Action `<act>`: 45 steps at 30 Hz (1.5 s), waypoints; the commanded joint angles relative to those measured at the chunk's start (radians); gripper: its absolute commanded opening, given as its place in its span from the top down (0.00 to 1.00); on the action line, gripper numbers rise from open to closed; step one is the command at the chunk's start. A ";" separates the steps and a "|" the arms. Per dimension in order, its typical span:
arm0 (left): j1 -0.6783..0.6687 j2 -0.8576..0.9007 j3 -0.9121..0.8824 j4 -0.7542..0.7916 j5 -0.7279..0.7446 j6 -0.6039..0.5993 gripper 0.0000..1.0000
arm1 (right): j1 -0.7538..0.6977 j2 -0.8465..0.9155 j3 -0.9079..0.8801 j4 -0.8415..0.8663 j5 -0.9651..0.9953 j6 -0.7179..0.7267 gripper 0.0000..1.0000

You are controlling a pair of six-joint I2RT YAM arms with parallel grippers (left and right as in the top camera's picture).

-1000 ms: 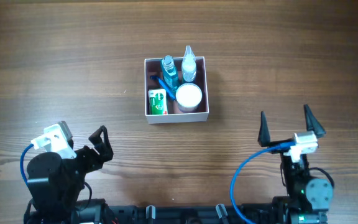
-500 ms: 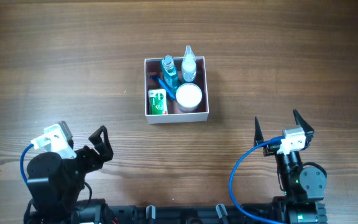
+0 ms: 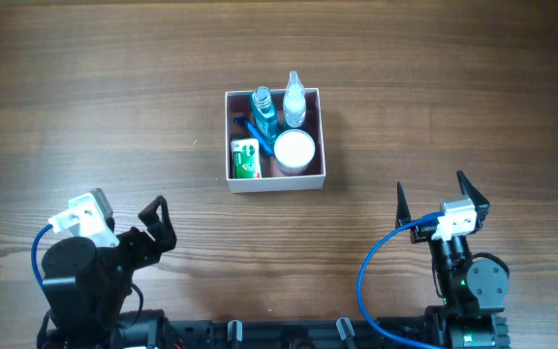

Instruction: Pack container

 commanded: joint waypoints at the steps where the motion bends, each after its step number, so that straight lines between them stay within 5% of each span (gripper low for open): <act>1: -0.008 -0.009 -0.010 -0.014 -0.026 0.030 0.01 | -0.004 0.002 -0.001 0.004 -0.001 -0.013 0.00; 11: -0.008 -0.226 -0.200 0.026 -0.015 0.029 0.00 | -0.004 0.002 -0.001 0.004 -0.001 -0.013 0.00; 25: -0.044 -0.383 -0.660 0.812 0.098 0.247 0.00 | -0.004 0.002 -0.001 0.004 -0.001 -0.013 0.00; 30: -0.080 -0.383 -0.706 0.836 0.082 0.346 0.00 | -0.004 0.002 -0.001 0.004 -0.001 -0.013 0.00; 45: -0.113 -0.383 -0.706 0.828 0.000 0.343 0.00 | -0.004 0.002 -0.001 0.004 -0.001 -0.013 0.00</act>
